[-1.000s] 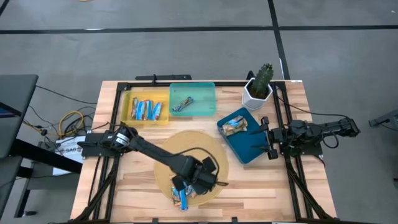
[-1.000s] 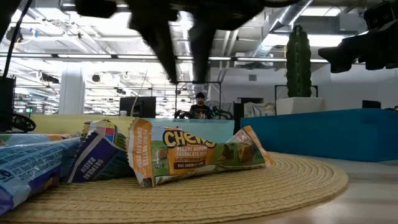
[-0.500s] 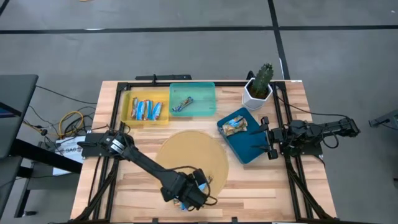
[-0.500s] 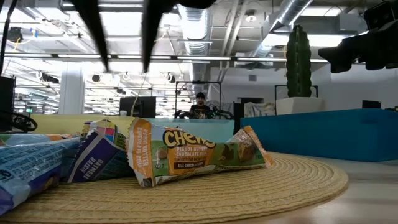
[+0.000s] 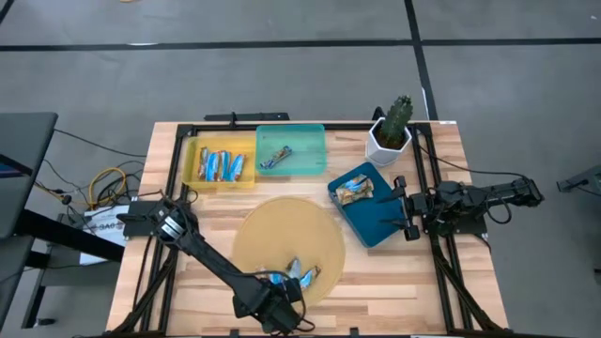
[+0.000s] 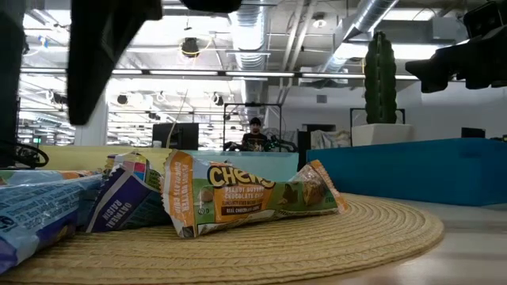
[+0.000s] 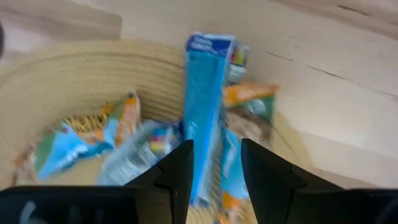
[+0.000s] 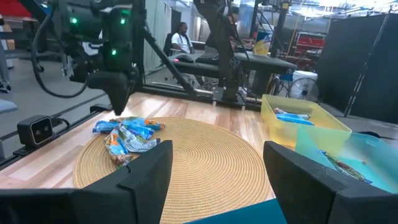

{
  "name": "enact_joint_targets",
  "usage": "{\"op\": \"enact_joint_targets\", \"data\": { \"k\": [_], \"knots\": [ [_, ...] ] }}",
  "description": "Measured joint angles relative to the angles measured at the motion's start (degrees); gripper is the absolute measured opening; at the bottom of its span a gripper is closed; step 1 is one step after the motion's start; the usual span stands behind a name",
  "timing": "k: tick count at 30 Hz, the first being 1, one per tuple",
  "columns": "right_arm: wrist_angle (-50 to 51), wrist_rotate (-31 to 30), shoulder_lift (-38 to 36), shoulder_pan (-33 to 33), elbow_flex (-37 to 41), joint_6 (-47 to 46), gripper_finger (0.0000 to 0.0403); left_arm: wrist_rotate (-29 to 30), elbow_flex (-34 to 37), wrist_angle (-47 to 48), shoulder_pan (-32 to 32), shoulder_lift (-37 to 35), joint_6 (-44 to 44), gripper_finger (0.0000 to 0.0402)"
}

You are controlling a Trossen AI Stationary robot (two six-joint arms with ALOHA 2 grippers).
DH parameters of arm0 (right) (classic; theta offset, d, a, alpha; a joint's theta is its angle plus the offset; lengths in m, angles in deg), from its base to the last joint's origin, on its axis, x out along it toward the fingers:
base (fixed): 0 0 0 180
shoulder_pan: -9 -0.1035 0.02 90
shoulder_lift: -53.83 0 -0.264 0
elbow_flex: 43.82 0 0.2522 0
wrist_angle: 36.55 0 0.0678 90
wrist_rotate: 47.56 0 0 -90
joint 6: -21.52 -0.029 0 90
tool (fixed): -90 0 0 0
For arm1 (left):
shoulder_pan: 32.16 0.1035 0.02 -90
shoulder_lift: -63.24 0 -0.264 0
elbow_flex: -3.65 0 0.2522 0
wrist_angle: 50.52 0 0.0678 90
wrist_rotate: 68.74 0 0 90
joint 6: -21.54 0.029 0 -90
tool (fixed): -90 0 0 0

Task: Pick and place Granola Bars by type
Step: Put the left blue granola bar into the light blue bin

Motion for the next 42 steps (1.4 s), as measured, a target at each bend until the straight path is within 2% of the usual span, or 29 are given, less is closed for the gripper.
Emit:
{"op": "enact_joint_targets", "data": {
  "k": [8, 18, 29, 42],
  "knots": [
    [0.0, 0.0, 0.0, 0.0, 0.0, 0.0, 0.0244, 5.0, 1.4, -1.6, 0.5, 0.0, 4.9, 0.0127],
    [0.0, 0.0, 0.0, 0.0, 0.0, 0.0, 0.0244, 3.2, 5.6, -5.8, 1.5, -0.1, 7.5, 0.0127],
    [0.0, 0.0, 0.0, 0.0, 0.0, 0.0, 0.0244, 0.0, 5.7, -7.1, 1.6, -0.1, 8.1, 0.0127],
    [0.0, 0.0, 0.0, 0.0, 0.0, 0.0, 0.0244, -0.1, 9.6, -11.0, 1.7, 0.1, 8.4, 0.0127]
  ]
}}
